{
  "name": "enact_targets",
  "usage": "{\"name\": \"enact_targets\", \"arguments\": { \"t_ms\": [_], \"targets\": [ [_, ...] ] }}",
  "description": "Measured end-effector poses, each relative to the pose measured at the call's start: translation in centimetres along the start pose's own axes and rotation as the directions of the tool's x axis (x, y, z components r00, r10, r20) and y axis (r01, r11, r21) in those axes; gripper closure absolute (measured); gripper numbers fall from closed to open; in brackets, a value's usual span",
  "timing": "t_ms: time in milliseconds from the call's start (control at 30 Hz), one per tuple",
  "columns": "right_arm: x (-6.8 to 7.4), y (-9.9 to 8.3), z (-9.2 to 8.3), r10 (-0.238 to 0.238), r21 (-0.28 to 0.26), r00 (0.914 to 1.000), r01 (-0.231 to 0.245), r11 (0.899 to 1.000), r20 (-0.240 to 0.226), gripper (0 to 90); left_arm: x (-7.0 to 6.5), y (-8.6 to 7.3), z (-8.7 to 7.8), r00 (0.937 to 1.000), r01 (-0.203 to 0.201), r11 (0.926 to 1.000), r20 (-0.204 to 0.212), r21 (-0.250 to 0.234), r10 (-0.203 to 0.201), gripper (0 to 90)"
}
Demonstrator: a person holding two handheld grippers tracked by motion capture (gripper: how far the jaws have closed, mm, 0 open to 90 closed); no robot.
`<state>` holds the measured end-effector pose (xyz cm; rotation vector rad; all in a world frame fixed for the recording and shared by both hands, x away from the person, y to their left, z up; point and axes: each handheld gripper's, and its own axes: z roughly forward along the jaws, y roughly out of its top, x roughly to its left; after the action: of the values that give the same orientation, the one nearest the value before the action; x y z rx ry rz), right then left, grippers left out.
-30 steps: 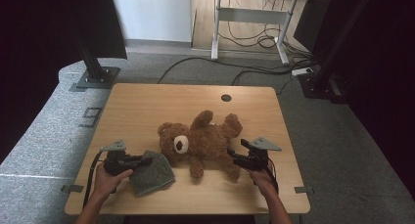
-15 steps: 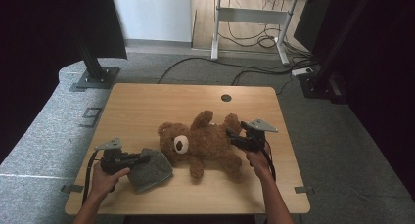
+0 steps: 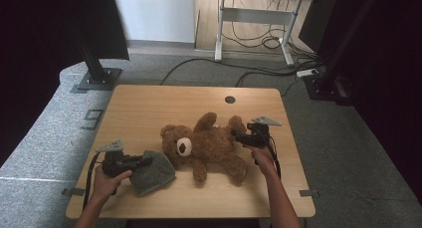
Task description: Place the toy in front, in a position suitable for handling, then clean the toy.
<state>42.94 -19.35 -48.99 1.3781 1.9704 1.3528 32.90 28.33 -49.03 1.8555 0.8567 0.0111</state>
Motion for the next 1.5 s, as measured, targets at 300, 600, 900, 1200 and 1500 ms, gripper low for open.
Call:
{"name": "enact_targets", "arguments": {
  "t_ms": [300, 600, 900, 1200, 1500],
  "targets": [
    [-1.2, -0.5, 1.6, 0.105, 0.053, 0.9916, -0.101, 0.994, -0.077, 22.9, 0.0, 0.1, -0.4, 1.0, 0.002, 0.9997, 0.009, -0.025, -0.002, 76.4],
    [-0.8, -0.6, 1.0, 0.084, 0.049, 0.9877, -0.078, 0.996, -0.132, 66.0, 0.0, 0.3, -0.6, 0.9999, 0.007, 0.9991, 0.012, -0.041, -0.006, 76.3],
    [0.7, -1.1, -1.0, -0.043, 0.002, 0.9958, 0.043, 0.999, -0.08, 74.1, -0.7, 1.1, -0.3, 0.9993, -0.008, 0.9975, 0.036, -0.07, 0.01, 76.3],
    [1.2, -2.2, -1.8, -0.08, -0.049, 0.9946, 0.077, 0.996, -0.066, 74.7, -1.5, 4.4, 1.6, 0.9963, -0.046, 0.9957, 0.069, -0.08, 0.051, 76.3],
    [1.4, -2.4, -1.8, -0.087, -0.06, 0.9941, 0.083, 0.995, -0.064, 74.9, -0.8, 7.6, 5.7, 0.9972, -0.014, 0.9964, 0.072, -0.084, 0.021, 76.3]
  ]
}}
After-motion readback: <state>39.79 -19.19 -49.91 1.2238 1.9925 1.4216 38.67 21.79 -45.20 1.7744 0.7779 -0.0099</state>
